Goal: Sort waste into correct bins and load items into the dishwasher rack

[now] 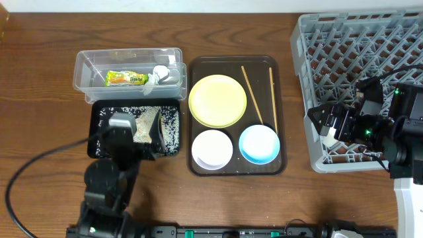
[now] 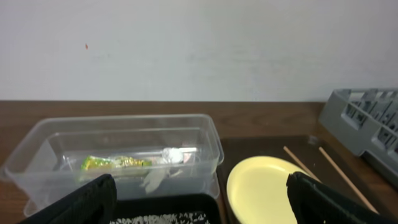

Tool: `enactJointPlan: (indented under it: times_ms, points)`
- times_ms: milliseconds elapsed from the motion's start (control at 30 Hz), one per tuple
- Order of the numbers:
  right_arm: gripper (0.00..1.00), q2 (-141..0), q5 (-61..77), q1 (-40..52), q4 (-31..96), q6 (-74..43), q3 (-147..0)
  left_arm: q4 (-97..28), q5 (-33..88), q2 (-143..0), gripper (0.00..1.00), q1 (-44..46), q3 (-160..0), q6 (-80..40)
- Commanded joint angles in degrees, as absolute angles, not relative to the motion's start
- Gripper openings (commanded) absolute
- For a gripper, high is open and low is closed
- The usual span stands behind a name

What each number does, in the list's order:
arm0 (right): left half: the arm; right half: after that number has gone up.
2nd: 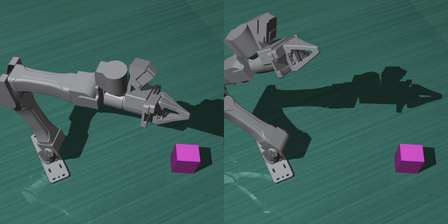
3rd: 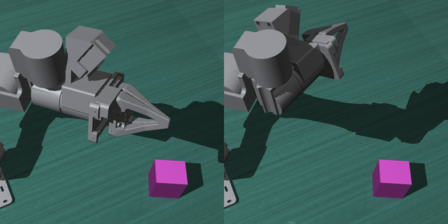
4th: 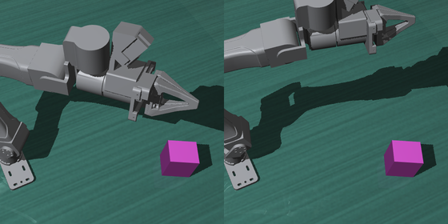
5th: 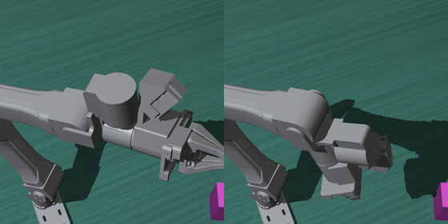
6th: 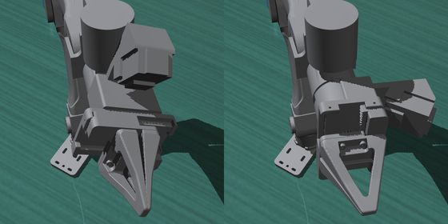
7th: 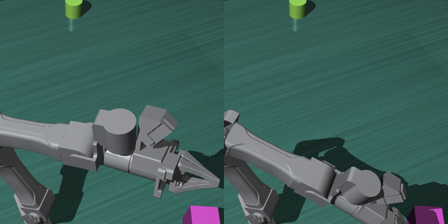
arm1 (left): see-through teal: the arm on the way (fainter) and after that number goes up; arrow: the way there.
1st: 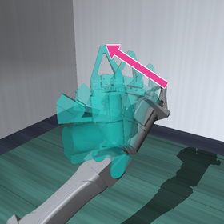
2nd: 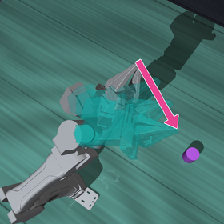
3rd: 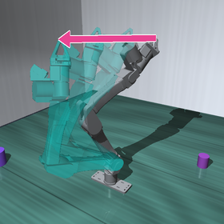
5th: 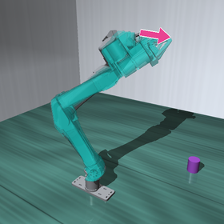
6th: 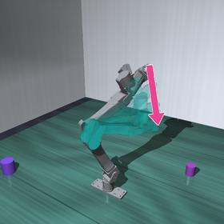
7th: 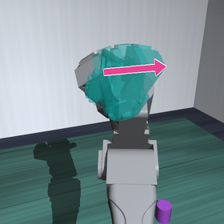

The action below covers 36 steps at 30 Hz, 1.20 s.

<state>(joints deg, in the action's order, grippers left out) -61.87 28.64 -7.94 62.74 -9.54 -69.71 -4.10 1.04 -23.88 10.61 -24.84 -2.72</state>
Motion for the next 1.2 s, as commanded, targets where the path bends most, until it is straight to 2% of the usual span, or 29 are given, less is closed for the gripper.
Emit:
enactJointPlan:
  times_ms: [0,367,1167]
  points:
    - [0.99,-61.9,28.7,-7.2,62.6,-8.7,-70.2,-2.3,3.7,-17.2,0.9,8.6,-18.3,-1.7]
    - [0.99,-61.9,28.7,-7.2,62.6,-8.7,-70.2,-2.1,3.7,-0.4,0.9,6.8,-3.7,-1.7]
    - [0.99,-61.9,28.7,-7.2,62.6,-8.7,-70.2,-3.7,3.6,-0.3,0.9,6.8,-0.2,-1.7]
